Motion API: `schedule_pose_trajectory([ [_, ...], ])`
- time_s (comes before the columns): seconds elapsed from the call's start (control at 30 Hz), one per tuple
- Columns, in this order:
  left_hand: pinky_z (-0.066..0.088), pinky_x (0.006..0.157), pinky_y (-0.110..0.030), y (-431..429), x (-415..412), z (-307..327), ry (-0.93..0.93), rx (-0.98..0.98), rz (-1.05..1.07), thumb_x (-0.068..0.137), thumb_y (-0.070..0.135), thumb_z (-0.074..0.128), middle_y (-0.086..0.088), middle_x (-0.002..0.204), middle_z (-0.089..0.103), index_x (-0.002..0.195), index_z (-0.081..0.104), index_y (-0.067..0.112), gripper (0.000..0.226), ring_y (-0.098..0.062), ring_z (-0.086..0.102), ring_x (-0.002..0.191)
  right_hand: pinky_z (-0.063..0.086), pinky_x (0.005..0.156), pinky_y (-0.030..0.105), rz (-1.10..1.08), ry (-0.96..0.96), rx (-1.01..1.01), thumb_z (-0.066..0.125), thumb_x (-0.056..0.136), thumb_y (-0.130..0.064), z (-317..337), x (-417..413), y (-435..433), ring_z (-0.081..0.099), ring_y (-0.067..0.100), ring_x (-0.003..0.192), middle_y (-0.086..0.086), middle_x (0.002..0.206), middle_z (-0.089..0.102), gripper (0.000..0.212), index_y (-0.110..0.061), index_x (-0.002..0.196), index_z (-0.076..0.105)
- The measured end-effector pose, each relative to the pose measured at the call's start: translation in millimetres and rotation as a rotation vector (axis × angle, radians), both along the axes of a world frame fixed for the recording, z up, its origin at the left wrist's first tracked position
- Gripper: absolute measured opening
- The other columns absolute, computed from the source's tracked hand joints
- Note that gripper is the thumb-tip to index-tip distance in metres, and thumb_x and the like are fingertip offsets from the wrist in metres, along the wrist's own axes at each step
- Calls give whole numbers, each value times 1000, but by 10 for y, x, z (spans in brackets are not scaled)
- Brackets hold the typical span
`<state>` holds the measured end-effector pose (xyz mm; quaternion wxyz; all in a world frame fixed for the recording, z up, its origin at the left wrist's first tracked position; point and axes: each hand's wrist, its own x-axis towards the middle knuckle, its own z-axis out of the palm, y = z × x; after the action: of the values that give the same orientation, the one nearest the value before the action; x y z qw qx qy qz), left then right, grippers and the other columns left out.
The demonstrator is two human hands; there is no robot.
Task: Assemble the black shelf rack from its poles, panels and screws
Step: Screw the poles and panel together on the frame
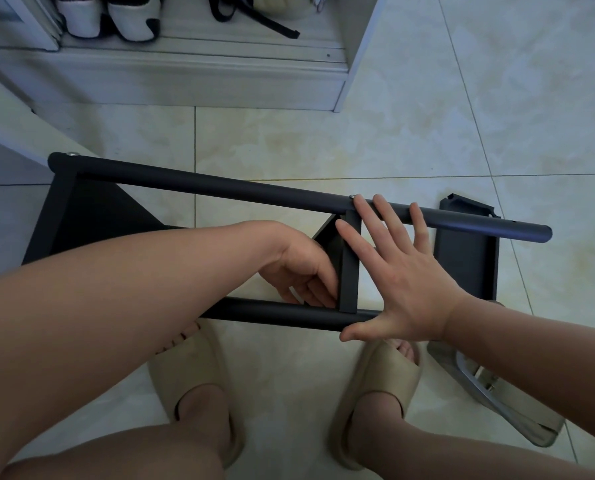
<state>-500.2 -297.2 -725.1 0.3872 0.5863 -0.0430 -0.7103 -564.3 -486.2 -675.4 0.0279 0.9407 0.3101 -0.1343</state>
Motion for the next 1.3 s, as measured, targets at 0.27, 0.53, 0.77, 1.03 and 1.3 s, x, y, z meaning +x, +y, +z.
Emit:
schedule_pose_trajectory([
  [0.27,43,107,-41,14,-48,7,22,-3,68,94,14,62,-2,99,74,104,73,13,15,-17,67,99,0,119,71,3,-7,1,36,65,-103,0,-3,-5,-4,38,157,16,170,0,134,-15,163,14],
  [0.53,48,101,-40,5,9,0,-8,14,101,93,13,64,0,92,75,105,72,13,15,-14,69,91,4,118,72,7,-4,-17,34,65,-102,16,-6,-6,-4,38,156,17,170,-1,133,-15,163,13],
  [0.77,44,107,-43,23,-65,-3,9,-17,91,91,10,65,-7,102,73,106,73,11,17,-20,67,96,3,119,72,0,-5,-15,33,65,-103,20,-7,-9,-5,38,156,16,170,-3,132,-17,163,10],
  [1.03,45,107,-43,49,-45,-7,5,-36,92,90,6,65,-7,100,74,96,75,12,13,-19,69,95,3,119,72,4,-13,-2,31,66,-103,-8,-1,-16,-5,38,156,16,170,-2,132,-17,163,10],
  [1.3,45,106,-42,47,-36,8,-13,-6,54,94,19,64,-3,105,75,104,75,16,15,-17,69,99,4,118,72,5,-20,-9,33,65,-103,-5,-7,-12,-5,38,156,17,170,-1,133,-16,163,12],
])
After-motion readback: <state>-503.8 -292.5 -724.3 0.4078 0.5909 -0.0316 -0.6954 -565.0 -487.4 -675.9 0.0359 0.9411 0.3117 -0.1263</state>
